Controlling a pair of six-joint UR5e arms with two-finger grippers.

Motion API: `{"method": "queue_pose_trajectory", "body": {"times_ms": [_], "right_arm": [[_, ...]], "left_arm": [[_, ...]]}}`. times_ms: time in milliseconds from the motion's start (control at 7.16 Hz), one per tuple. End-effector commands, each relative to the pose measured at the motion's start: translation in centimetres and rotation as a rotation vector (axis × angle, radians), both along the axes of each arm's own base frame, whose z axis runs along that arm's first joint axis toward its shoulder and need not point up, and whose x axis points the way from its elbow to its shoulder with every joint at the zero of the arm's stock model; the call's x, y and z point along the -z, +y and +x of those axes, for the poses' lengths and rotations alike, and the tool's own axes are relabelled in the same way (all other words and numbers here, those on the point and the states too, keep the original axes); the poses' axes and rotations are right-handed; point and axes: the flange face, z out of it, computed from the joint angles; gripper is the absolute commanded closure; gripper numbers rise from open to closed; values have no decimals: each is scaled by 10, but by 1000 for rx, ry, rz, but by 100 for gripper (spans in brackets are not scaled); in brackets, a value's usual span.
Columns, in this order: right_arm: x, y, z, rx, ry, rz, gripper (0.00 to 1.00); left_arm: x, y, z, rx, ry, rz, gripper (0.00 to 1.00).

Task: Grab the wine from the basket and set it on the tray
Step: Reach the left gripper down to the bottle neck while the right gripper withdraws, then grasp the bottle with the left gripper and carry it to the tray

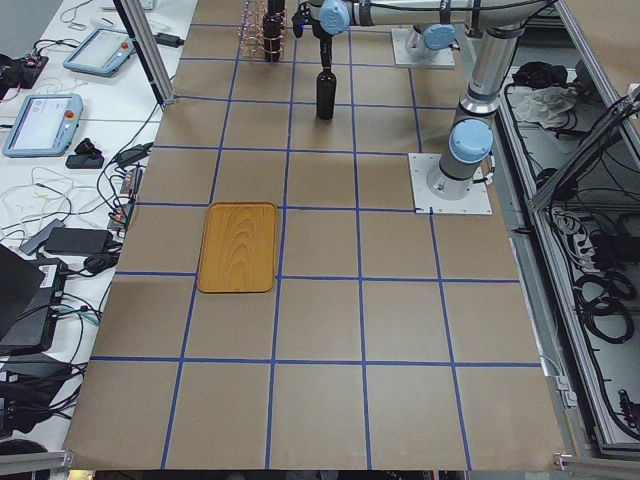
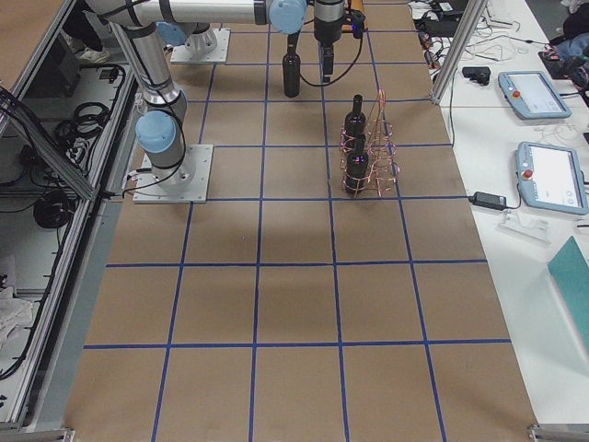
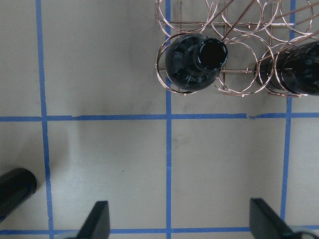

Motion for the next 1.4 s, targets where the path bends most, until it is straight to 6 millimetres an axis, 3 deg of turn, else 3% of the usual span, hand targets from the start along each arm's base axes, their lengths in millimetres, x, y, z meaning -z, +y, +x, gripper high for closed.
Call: {"method": "queue_pose_trajectory", "body": {"times_ms": [0, 279, 559, 698, 838, 977, 1257], "right_arm": [[2, -4, 0, -3, 2, -18, 0], [2, -4, 0, -2, 1, -18, 0], [2, -6, 0, -2, 0, -27, 0], [3, -10, -2, 7, 1, -36, 0], [3, -9, -2, 3, 1, -35, 0], [2, -9, -3, 16, 16, -38, 0], [0, -7, -4, 15, 15, -36, 0]], "left_arm": [[0, 1, 0, 4, 1, 0, 72], [-5, 2, 1, 18, 5, -11, 100], [-30, 2, 8, 46, 2, -70, 100], [-46, -11, 25, 79, -57, -114, 100], [-55, -37, 64, 127, -64, -105, 100], [-64, -69, 130, 132, -45, -110, 100], [-88, -101, 260, 256, -28, -80, 100]]}}
